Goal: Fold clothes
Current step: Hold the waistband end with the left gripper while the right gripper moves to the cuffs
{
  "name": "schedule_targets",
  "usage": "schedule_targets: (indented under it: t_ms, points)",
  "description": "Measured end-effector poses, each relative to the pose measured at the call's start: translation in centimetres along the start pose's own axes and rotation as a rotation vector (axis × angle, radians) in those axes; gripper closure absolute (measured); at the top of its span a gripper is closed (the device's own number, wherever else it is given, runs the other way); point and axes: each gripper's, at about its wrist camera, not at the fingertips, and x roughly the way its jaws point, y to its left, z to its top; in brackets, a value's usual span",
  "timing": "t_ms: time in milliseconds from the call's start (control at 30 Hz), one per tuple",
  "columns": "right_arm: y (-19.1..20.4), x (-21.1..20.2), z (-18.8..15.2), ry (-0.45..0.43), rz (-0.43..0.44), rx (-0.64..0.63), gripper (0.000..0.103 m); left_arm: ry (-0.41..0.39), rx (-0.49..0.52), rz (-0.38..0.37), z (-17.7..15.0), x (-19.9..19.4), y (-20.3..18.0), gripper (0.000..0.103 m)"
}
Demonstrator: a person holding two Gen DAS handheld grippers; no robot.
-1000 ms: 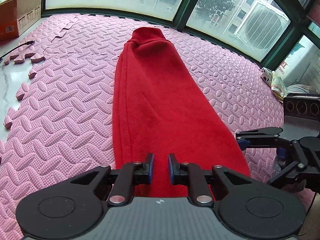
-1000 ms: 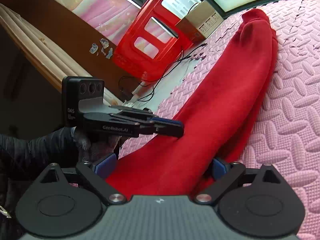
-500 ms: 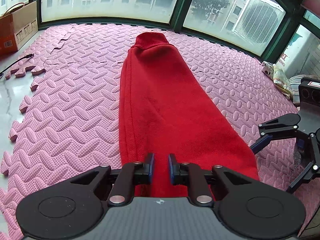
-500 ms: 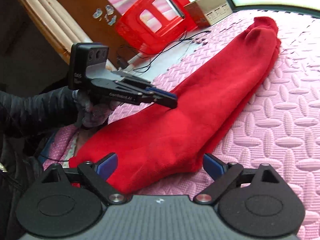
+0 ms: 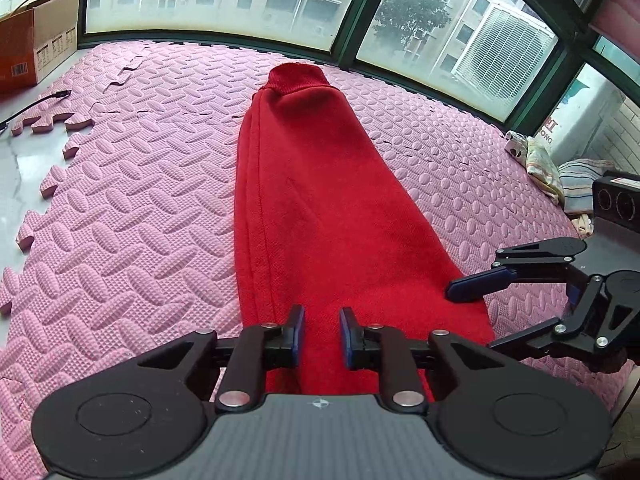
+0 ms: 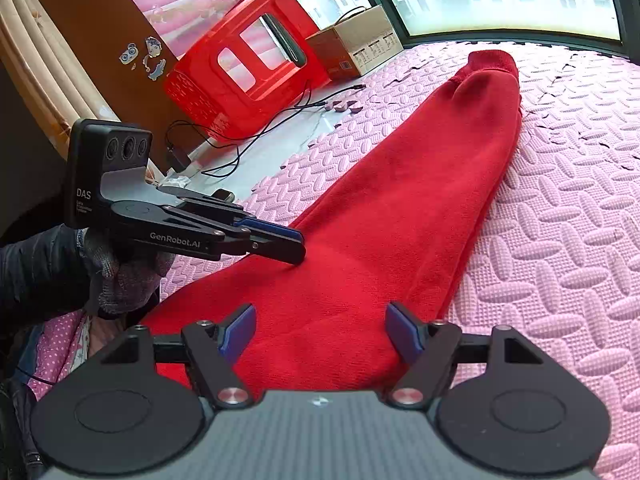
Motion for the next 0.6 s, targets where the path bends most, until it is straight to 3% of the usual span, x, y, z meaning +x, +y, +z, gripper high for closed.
schedule_targets:
  t_ms: [167, 300, 433, 500, 600]
  points:
    - [0.0, 0.9, 0.9, 0.012, -0.035, 0.02, 0.029, -0.024, -0.012, -0.023, 0.9, 0.0, 0.4, 0.077]
    - [-1.4, 2.9, 2.7, 0.022, -0.001, 0.079, 0.03, -0.034, -0.017, -0.038, 1.9, 0.8, 0.7, 0.077]
    - [-2.1, 5.7, 2.2, 0.066, 0.007, 0.087, 0.03, -0.016, -0.032, -0.05, 1.8, 2.0, 1.6, 0.078]
    - [-2.6, 6.1, 1.9, 0.071, 0.013, 0.095, 0.033, -0.018, -0.039, -0.061, 1.6, 2.1, 2.2, 0.08]
    - [-3.4, 5.3, 1.3, 0.061, 0.019, 0.118, 0.047, -0.015, -0.029, -0.063, 1.5, 1.9, 2.8, 0.084]
